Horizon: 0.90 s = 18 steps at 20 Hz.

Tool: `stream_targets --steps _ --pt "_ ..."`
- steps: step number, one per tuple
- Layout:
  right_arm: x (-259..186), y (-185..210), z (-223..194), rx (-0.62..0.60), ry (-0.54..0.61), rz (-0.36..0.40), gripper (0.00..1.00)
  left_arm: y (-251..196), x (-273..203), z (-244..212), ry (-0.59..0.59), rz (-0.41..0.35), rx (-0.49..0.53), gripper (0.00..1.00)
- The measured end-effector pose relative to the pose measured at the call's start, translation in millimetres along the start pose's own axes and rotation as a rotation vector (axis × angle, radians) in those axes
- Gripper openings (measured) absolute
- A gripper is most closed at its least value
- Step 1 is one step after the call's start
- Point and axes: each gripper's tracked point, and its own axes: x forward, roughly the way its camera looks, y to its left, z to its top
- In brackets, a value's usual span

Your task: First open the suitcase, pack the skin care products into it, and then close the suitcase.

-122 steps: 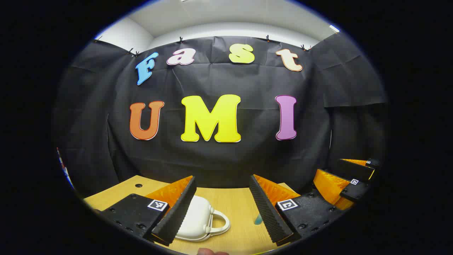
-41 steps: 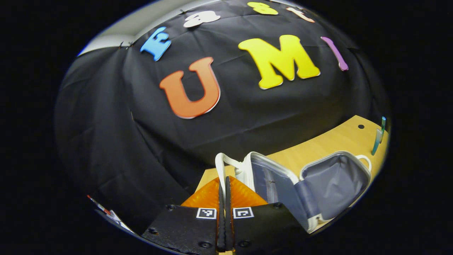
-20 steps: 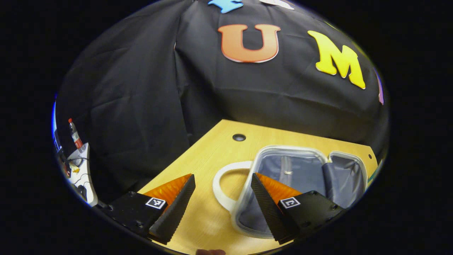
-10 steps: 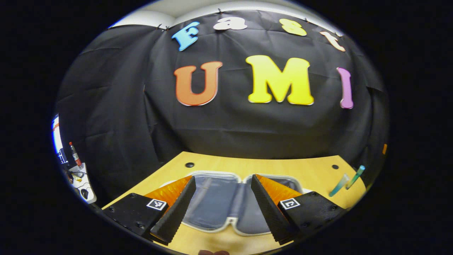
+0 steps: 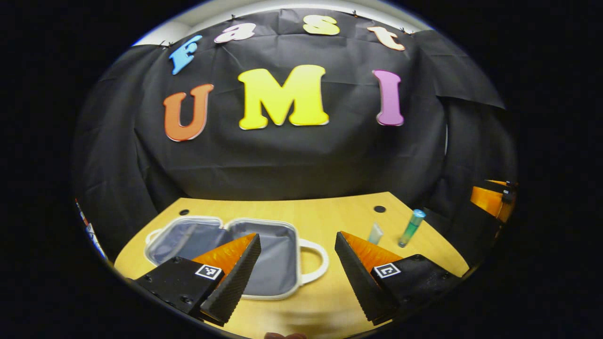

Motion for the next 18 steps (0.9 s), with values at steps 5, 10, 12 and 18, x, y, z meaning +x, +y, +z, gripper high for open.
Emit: stream_targets --steps 5,10,12,18 --pt "-7 -54 -26 -0.022 0.071 -0.039 0.8 -99 40 -45 0.097 -0.176 0.034 1.0" --pt "-9 -105 -49 -0.031 0.143 -0.114 0.8 -138 102 -94 0.185 -0.198 0.006 1.0" --pt "-6 -115 -56 -0.011 0.167 -0.132 0.8 -139 123 -108 0.21 -0.186 -0.015 1.0" --pt "5 -119 -78 -0.01 0.223 -0.13 0.8 -140 174 -133 0.247 -0.146 -0.035 0.95"
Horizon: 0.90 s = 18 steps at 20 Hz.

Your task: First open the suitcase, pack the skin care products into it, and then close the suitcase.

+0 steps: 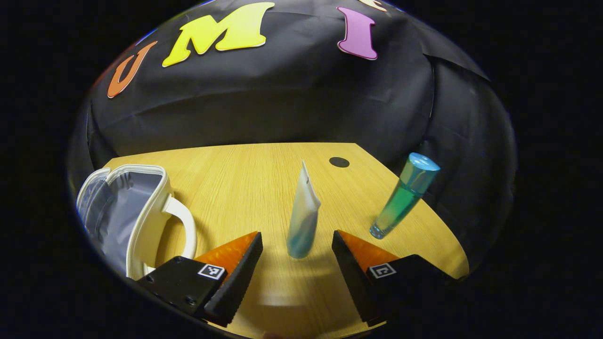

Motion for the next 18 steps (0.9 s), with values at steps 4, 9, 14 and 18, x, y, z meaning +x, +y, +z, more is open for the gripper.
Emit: stream_targets --steps 4,9,14,18 --pt "15 3 -2 0.009 0.014 0.014 0.8 1 15 -16 0.063 0.016 0.012 0.77" --pt "33 14 3 0.009 0.011 0.036 0.8 4 21 -19 0.079 0.044 0.05 0.58" --pt "49 34 1 -0.017 0.005 0.081 0.78 1 13 -8 0.069 0.013 0.061 0.4" --pt "67 62 -11 -0.037 0.024 0.138 0.79 -6 -24 21 0.03 -0.039 0.045 0.46"
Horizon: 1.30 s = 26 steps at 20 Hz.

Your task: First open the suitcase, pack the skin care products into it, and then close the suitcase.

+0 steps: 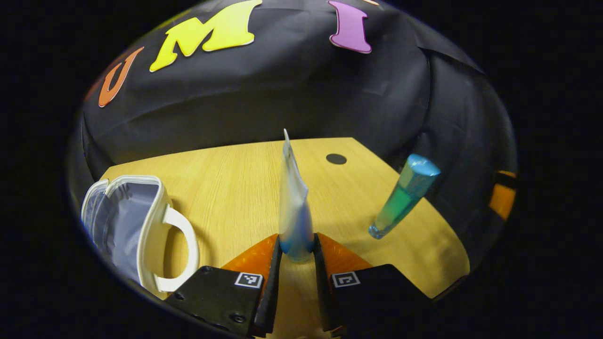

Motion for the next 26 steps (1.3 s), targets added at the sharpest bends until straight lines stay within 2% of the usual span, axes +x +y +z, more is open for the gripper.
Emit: stream_targets --steps 1,4,7,11,16,19,20,21,26 --pt "6 7 -2 0.002 0.001 0.012 0.8 1 -12 7 -0.008 -0.007 -0.005 0.39" --pt "33 38 -8 0.018 0.004 0.054 0.79 12 -52 19 -0.024 0.002 -0.008 0.39" --pt "69 59 -25 0.045 0.048 0.08 0.79 36 -92 25 -0.035 0.049 -0.022 0.39" --pt "110 76 -38 0.062 0.08 0.067 0.8 81 -134 29 -0.041 0.14 -0.019 0.39" --pt "139 79 -41 0.076 0.084 0.033 0.8 122 -167 21 -0.032 0.205 -0.047 0.39" --pt "147 82 -45 0.068 0.099 0.022 0.53 147 -181 18 -0.035 0.221 -0.044 0.39" --pt "147 81 -46 0.057 0.103 0.017 0.5 157 -186 19 -0.034 0.231 -0.039 0.39" --pt "146 81 -45 0.049 0.105 0.017 0.42 167 -189 18 -0.035 0.239 -0.035 0.39" --pt "126 86 -39 0.07 0.147 0.012 0.37 218 -184 7 -0.021 0.249 0.011 0.39"
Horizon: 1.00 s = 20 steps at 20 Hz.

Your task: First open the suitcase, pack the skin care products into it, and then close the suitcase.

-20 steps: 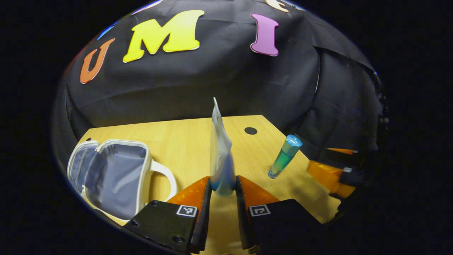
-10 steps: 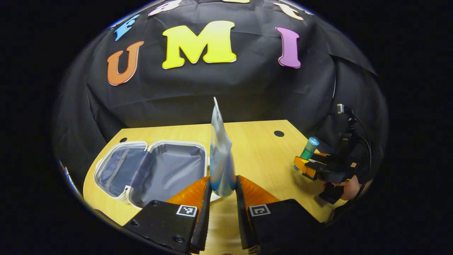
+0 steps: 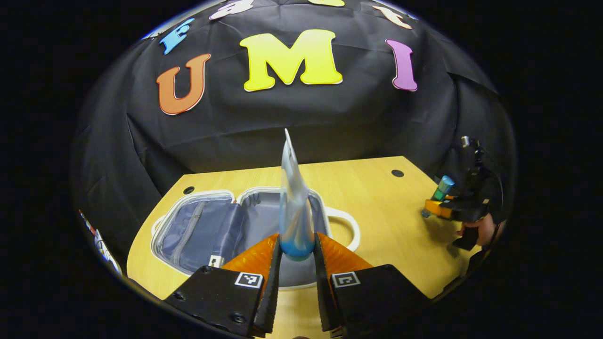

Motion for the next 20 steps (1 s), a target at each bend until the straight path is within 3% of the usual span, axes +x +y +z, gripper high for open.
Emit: stream_targets --steps 4,10,17,20 --pt "-67 11 17 0.009 -0.019 0.019 0.37 24 33 -45 0.086 -0.024 0.013 0.39" --pt "-160 58 38 -0.021 -0.006 0.107 0.37 51 82 -106 0.229 -0.038 -0.112 0.39" --pt "-198 95 74 0.018 -0.073 0.15 0.37 56 97 -136 0.425 -0.031 -0.084 0.4" --pt "-202 93 83 0.013 -0.097 0.142 0.37 56 105 -131 0.441 -0.016 -0.063 0.4"
